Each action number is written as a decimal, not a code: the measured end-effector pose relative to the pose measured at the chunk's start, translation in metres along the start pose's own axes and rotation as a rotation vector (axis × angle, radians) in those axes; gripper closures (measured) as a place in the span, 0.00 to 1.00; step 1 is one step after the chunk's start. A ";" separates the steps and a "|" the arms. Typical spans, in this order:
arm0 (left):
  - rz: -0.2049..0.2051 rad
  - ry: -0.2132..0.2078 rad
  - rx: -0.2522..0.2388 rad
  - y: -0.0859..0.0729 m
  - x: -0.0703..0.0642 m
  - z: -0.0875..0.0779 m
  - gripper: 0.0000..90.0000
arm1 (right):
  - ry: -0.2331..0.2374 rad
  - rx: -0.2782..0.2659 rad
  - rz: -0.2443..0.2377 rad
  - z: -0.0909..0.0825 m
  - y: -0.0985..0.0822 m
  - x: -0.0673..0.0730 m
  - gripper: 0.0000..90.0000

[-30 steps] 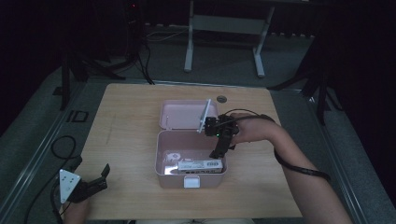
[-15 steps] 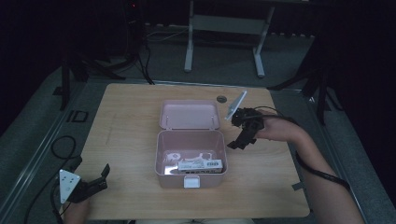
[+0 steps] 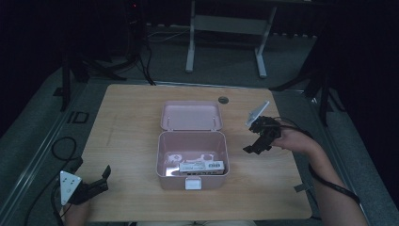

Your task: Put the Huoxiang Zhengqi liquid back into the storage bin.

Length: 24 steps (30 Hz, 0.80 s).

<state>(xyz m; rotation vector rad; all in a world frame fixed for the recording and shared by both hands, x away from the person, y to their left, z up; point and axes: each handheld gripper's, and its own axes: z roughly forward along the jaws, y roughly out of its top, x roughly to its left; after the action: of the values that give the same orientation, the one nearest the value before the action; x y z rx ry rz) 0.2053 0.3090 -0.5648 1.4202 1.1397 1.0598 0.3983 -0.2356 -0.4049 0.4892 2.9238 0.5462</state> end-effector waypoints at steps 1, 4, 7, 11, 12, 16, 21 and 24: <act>0.001 0.000 0.000 0.000 0.000 0.000 0.01 | 0.000 -0.004 0.010 0.002 -0.004 -0.001 0.15; 0.000 0.000 -0.002 0.000 0.000 0.000 0.01 | -0.019 -0.039 0.034 0.010 -0.017 -0.004 0.15; 0.000 -0.001 -0.001 0.000 0.000 0.000 0.01 | -0.036 -0.071 0.064 0.018 -0.029 -0.006 0.15; -0.002 0.000 -0.002 0.000 0.000 0.000 0.01 | -0.045 -0.104 0.115 0.032 -0.046 -0.010 0.15; -0.003 0.000 -0.003 0.000 0.000 0.000 0.01 | -0.044 -0.109 0.123 0.037 -0.051 -0.012 0.15; -0.002 0.000 -0.002 0.000 0.000 0.000 0.01 | -0.092 -0.134 0.187 0.052 -0.067 -0.018 0.15; -0.005 0.001 -0.003 0.000 0.000 0.000 0.01 | -0.180 -0.182 0.259 0.065 -0.088 -0.023 0.14; -0.005 0.001 -0.004 0.000 0.001 0.000 0.01 | -0.217 -0.251 0.321 0.070 -0.100 -0.026 0.14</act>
<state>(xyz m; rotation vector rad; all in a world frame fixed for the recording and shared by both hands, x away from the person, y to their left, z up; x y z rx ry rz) 0.2050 0.3097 -0.5650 1.4133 1.1405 1.0588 0.4062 -0.3092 -0.5047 0.9248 2.5381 0.8273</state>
